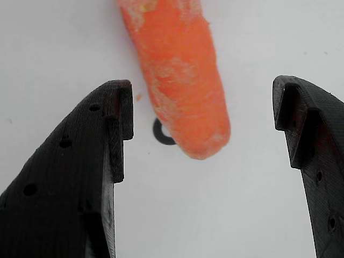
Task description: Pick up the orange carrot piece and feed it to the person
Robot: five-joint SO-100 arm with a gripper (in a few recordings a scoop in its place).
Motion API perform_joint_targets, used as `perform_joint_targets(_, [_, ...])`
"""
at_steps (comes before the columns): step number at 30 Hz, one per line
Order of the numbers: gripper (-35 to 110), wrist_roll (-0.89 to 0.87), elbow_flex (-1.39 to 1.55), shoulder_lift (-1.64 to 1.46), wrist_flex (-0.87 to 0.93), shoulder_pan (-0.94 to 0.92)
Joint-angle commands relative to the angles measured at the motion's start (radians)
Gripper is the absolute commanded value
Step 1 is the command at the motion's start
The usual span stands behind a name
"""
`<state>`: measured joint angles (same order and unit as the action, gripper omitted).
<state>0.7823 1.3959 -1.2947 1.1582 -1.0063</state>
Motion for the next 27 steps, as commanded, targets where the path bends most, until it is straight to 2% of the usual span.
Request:
perform_joint_targets(1, [20,0.014,-0.057,-0.034,0.009,-0.018])
perform_joint_targets(21, [20,0.086,0.124,-0.032,0.003,-0.028])
perform_joint_targets(24, [14,0.091,0.138,-0.032,0.003,-0.028])
perform_joint_targets(27, [-2,0.092,0.141,-0.032,0.003,-0.028])
